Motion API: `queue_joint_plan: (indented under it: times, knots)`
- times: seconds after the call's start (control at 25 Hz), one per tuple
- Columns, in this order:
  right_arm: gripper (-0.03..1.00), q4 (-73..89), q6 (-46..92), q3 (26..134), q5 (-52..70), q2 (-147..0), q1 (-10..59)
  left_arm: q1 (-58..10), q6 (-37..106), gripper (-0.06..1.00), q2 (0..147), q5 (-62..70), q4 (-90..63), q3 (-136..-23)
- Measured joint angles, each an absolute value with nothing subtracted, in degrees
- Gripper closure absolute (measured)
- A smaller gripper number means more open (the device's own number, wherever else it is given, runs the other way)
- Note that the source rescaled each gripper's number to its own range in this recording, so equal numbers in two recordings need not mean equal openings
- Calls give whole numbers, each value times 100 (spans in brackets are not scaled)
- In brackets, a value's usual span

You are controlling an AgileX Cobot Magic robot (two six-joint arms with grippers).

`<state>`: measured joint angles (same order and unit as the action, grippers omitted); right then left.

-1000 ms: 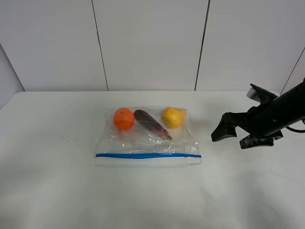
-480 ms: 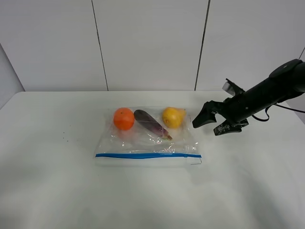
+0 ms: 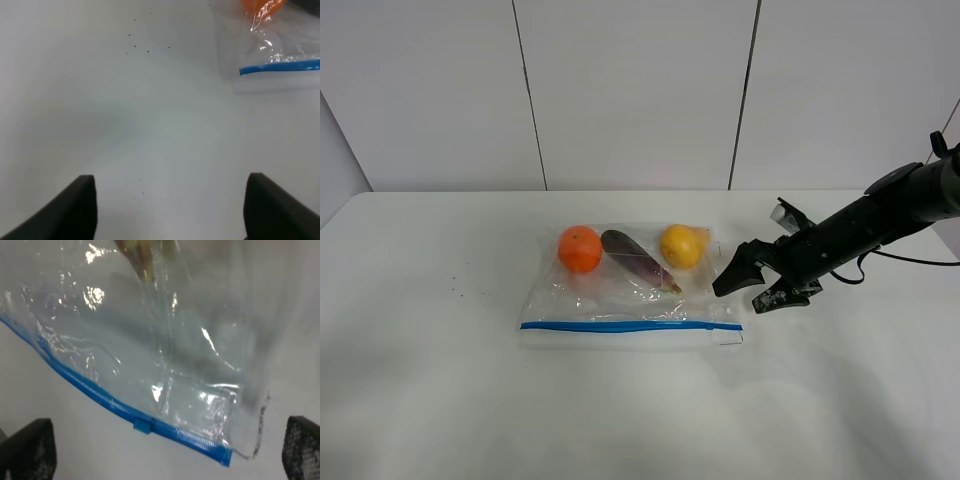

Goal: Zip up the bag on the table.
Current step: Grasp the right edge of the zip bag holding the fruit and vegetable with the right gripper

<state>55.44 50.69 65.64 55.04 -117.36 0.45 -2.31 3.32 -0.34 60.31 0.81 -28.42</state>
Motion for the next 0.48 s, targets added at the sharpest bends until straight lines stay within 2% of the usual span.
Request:
queue_joint_plan:
  times: [0.48]
  knots:
    - [-3,6167,5699,6557,5852,-12233,3,-231,332,7,-34,6031,81,-2842]
